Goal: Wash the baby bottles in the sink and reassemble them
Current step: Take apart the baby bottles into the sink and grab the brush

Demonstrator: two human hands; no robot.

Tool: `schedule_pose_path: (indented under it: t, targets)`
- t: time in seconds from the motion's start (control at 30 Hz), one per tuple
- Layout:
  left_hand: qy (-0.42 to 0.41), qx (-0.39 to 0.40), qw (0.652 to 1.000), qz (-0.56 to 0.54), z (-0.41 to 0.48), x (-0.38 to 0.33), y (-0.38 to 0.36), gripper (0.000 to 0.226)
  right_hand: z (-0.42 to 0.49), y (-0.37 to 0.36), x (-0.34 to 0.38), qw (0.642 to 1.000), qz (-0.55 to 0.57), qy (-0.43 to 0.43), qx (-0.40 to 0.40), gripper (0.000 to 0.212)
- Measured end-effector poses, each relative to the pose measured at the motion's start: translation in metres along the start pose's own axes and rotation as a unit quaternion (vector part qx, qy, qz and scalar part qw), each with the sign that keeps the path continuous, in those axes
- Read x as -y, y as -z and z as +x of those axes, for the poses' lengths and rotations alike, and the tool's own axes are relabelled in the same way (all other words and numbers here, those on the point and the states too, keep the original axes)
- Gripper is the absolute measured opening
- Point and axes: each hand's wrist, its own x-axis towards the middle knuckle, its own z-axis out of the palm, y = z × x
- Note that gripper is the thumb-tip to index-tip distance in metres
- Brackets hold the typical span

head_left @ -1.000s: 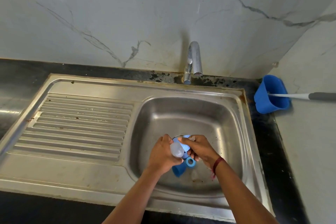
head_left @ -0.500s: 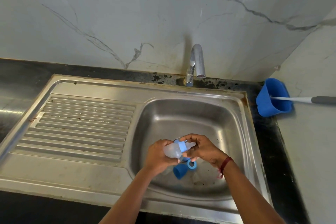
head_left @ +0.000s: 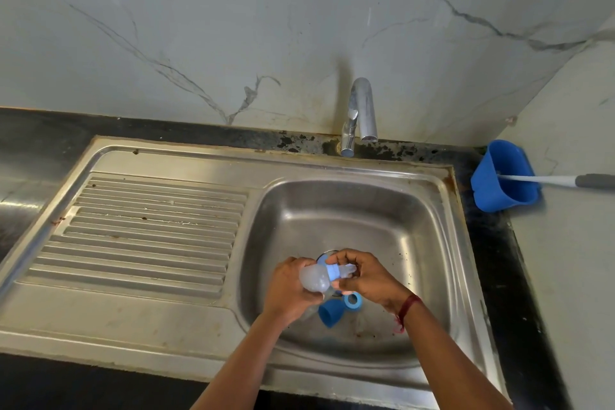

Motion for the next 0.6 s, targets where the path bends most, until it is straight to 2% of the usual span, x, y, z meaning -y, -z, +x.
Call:
schedule_pose_path:
  t: [0.07,0.13,0.2,0.27,0.47,0.6]
  targets:
    - [0.003,-0.003,1.000,-0.005,0.000,-0.002,0.000,0.052,0.000,0.001,0.001,1.000,0.014,-0.006,-0.016,0.040]
    - [0.005,-0.001,1.000,-0.003,0.000,-0.001,0.000,0.053,0.001,-0.001,0.004,0.997,0.041,-0.049,-0.037,0.030]
    - [0.008,0.000,1.000,-0.002,0.001,0.001,-0.001,0.056,0.001,-0.003,0.007,0.994,0.017,-0.100,-0.035,0.022]
    - [0.011,0.005,1.000,0.004,0.001,0.004,-0.004,0.056,0.002,-0.006,0.006,0.992,-0.024,-0.123,-0.023,0.035]
    - [0.019,0.014,1.000,0.006,0.000,0.012,-0.008,0.055,0.002,-0.007,0.000,0.996,0.010,-0.082,-0.021,0.026]
    - [0.033,0.017,0.999,0.025,0.002,0.020,-0.009,0.059,0.002,-0.003,-0.009,0.998,-0.029,-0.023,-0.049,0.034]
